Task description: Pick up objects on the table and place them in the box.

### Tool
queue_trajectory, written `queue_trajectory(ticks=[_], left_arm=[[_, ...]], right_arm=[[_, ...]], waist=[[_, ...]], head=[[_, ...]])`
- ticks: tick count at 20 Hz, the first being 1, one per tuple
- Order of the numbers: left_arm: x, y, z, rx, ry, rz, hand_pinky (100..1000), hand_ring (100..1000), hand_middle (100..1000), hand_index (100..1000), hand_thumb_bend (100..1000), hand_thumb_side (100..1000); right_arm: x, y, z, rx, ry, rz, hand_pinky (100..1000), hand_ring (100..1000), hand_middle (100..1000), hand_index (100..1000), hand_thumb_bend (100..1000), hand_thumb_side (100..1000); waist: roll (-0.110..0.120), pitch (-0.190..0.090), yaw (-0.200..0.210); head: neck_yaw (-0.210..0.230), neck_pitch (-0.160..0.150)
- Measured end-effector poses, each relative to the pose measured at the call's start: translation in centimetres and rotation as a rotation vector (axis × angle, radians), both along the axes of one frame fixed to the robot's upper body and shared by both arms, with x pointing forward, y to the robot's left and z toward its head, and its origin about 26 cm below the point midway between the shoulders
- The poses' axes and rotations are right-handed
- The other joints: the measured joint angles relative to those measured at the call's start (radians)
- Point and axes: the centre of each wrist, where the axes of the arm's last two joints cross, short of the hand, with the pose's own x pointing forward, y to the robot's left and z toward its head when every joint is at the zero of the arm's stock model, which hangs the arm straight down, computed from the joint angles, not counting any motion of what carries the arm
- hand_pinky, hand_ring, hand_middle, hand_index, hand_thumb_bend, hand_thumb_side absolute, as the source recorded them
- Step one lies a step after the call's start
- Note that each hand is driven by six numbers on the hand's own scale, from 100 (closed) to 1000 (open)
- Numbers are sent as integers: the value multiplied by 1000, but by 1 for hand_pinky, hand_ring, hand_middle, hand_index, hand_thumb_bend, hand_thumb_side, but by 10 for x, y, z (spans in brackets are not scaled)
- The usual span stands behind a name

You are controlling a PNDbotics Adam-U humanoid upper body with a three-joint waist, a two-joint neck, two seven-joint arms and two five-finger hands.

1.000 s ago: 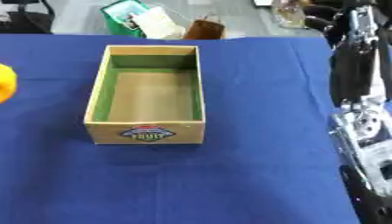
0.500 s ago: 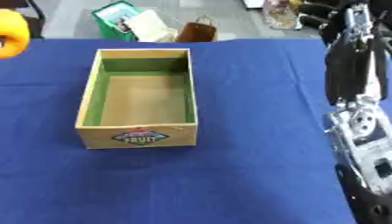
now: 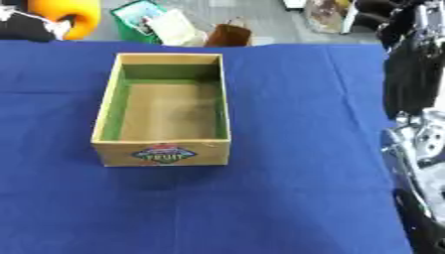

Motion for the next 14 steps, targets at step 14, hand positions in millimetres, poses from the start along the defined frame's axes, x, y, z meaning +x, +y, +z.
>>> queue_trajectory(ticks=[14], left_arm=[[19, -65, -78, 101, 29, 10, 424, 510, 489, 609, 100, 325]], right_arm=[[2, 5, 3, 16, -8, 23, 763, 751, 707, 799, 100, 1000]], waist=[[-1, 3, -15]], head=[[19, 0]])
